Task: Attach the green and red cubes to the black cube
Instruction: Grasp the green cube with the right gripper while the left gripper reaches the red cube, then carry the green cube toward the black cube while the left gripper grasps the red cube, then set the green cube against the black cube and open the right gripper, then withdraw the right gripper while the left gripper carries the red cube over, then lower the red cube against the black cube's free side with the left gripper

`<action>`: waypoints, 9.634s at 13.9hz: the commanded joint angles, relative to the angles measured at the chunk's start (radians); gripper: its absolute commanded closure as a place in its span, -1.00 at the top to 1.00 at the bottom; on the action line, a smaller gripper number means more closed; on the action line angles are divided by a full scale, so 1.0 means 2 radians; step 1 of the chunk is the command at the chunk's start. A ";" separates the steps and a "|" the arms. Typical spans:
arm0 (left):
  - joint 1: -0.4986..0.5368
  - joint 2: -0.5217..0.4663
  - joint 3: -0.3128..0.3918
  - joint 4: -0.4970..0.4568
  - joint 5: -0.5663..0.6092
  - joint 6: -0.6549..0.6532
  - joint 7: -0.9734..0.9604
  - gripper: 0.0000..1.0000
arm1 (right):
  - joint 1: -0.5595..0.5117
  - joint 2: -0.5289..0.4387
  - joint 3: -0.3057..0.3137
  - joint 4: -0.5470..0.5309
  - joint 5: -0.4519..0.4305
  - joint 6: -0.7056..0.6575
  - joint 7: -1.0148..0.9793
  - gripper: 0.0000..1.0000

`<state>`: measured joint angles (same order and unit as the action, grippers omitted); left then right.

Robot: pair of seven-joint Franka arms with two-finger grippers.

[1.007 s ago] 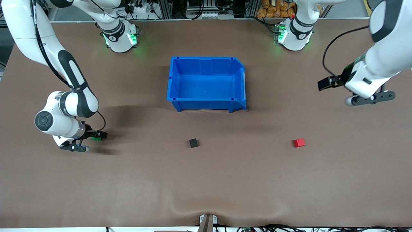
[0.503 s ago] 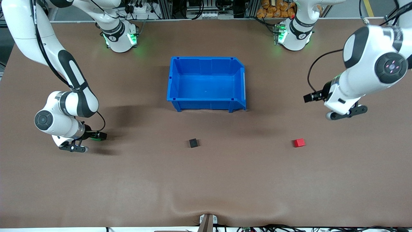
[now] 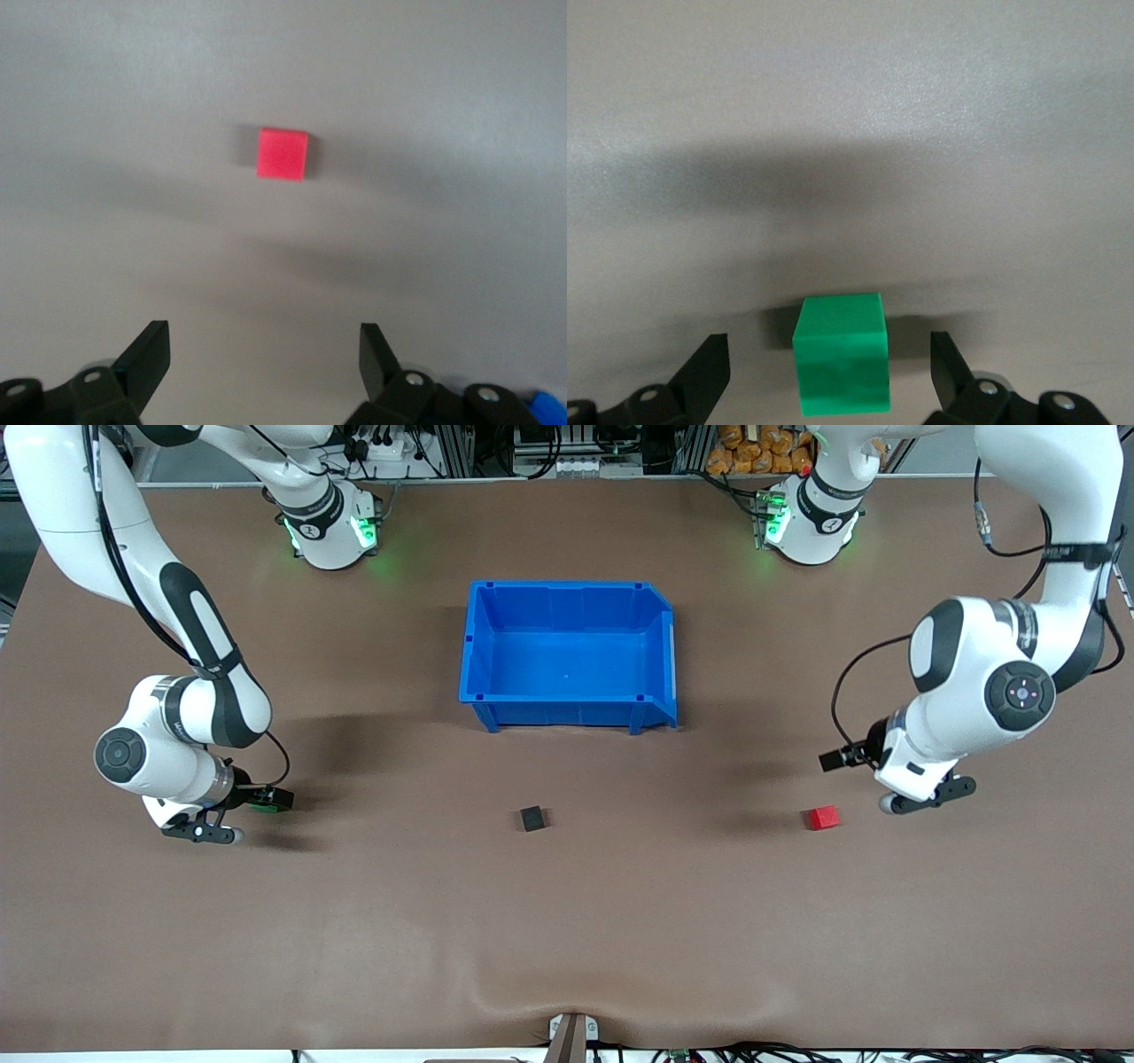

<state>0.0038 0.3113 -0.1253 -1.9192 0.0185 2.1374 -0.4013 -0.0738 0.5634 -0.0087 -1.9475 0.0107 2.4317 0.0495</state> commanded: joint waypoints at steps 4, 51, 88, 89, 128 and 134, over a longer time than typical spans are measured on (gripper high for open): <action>-0.002 0.074 0.000 0.013 0.024 0.118 -0.013 0.85 | -0.004 -0.002 0.002 -0.002 -0.013 -0.015 0.007 0.68; -0.085 0.133 -0.017 0.105 0.048 0.142 -0.329 -1.00 | 0.264 0.128 0.020 0.241 -0.018 -0.024 -0.651 -1.00; -0.085 0.097 -0.018 0.124 0.054 0.056 -0.346 -1.00 | 0.305 0.165 -0.028 0.346 -0.011 -0.169 -0.468 1.00; -0.086 0.097 -0.018 0.124 0.054 0.056 -0.346 -1.00 | 0.305 0.163 -0.040 0.346 -0.011 -0.169 -0.451 1.00; -0.286 0.360 0.002 0.400 -0.048 0.070 -0.793 -1.00 | 0.081 0.044 -0.151 0.343 0.101 -0.271 -0.495 1.00; -0.293 0.374 0.003 0.424 -0.048 0.083 -0.850 -1.00 | 0.079 0.017 -0.151 0.343 0.099 -0.323 -0.503 1.00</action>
<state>-0.5664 1.0313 -0.1388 -1.1178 -0.0603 2.2974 -2.0713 0.1017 0.6307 -0.3277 -1.2389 0.2013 1.8218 -0.9348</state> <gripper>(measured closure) 0.608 0.000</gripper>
